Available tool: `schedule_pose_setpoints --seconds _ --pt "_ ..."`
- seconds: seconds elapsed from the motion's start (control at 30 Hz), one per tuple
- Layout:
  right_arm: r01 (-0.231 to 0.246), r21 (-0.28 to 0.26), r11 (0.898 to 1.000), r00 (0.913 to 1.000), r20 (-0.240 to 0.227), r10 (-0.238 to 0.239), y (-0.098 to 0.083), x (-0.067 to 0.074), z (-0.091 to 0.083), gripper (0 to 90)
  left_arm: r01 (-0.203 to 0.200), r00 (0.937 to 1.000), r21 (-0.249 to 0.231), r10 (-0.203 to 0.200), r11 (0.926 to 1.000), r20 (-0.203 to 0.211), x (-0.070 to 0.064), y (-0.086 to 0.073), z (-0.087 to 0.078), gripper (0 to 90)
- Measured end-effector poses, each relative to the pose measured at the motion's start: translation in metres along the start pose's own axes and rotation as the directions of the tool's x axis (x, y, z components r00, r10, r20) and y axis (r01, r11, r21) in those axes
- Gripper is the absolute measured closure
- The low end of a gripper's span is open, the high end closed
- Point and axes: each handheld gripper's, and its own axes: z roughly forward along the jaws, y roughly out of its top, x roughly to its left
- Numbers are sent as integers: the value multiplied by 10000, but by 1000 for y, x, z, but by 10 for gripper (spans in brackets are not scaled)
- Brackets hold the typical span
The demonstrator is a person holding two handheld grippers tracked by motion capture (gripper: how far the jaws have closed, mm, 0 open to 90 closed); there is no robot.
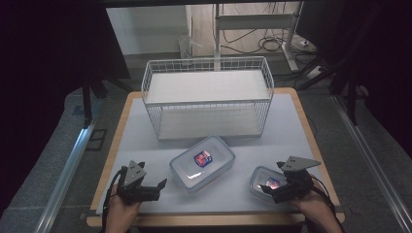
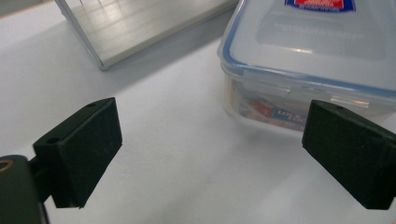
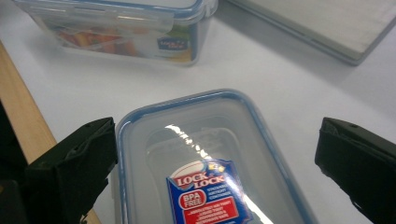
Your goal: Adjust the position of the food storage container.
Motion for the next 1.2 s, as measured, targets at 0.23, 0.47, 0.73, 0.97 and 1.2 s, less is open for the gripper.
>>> schedule_pose_setpoints --seconds 0.23,0.47,0.73,0.97,1.2 --pt "179 486 9987 9994 296 -193 -5 0 6 0 56 9998 84 -57 9999 179 -2 -1 3 53" --pt "49 395 9992 9996 287 -61 -6 -1 6 23 125 9996 -77 -123 9999 239 -1 -2 2 50" --pt "191 356 9992 9998 -4 -191 -3 3 5 133 230 9990 -211 -222 9995 397 0 -2 2 46" --pt "202 247 9995 9974 -702 -184 5 14 -1 512 314 9986 -392 -297 9987 430 1 -2 0 48" --pt "1140 522 9921 9777 -1833 -1027 11 38 5 890 270 9988 -372 -253 9989 430 1 -2 0 50"
